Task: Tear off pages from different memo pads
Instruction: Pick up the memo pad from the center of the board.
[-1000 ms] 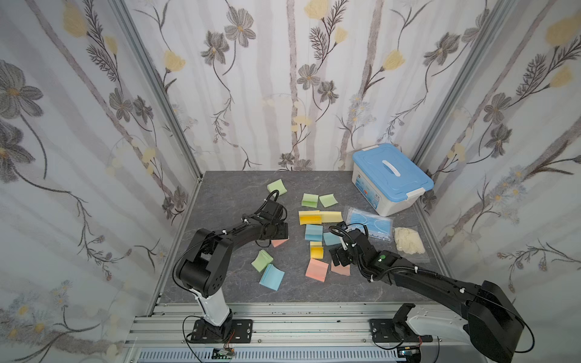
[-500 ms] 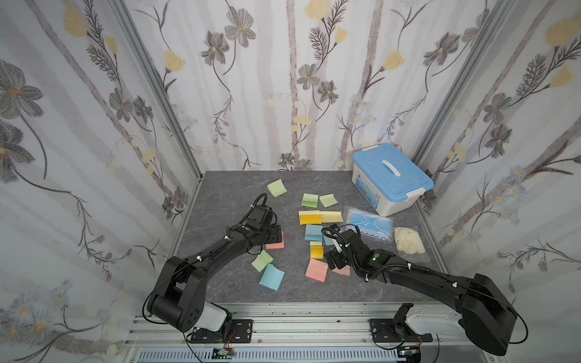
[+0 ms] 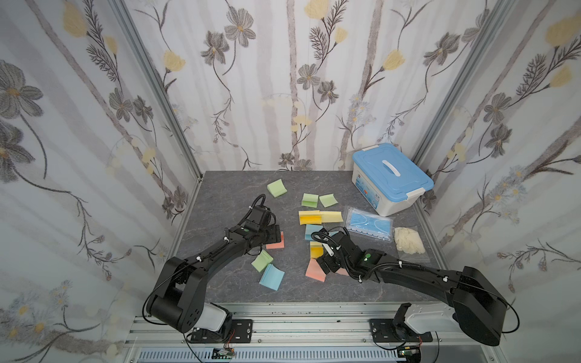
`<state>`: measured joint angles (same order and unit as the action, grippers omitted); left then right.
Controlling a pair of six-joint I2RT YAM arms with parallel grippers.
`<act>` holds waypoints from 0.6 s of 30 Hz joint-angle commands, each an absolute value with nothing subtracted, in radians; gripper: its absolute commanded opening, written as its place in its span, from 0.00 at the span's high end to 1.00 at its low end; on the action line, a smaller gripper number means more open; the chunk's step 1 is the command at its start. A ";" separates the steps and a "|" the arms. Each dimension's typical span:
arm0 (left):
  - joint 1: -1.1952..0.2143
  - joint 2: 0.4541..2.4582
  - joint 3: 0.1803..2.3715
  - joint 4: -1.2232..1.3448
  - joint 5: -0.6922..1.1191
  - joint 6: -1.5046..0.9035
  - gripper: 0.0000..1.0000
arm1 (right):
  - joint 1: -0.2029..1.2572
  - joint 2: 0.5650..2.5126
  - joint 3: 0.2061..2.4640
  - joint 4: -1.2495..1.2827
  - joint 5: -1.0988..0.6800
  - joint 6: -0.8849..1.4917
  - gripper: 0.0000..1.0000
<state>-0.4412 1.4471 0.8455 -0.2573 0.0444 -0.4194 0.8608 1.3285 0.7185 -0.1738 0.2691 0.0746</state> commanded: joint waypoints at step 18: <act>-0.382 1.502 0.839 -0.262 0.000 -0.428 0.19 | 0.864 1.331 0.831 -0.207 0.242 0.080 0.00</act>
<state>-0.3943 1.4914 0.8337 -0.2577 0.0219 -0.4225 0.8639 1.3109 0.7986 -0.2085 0.2600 0.0753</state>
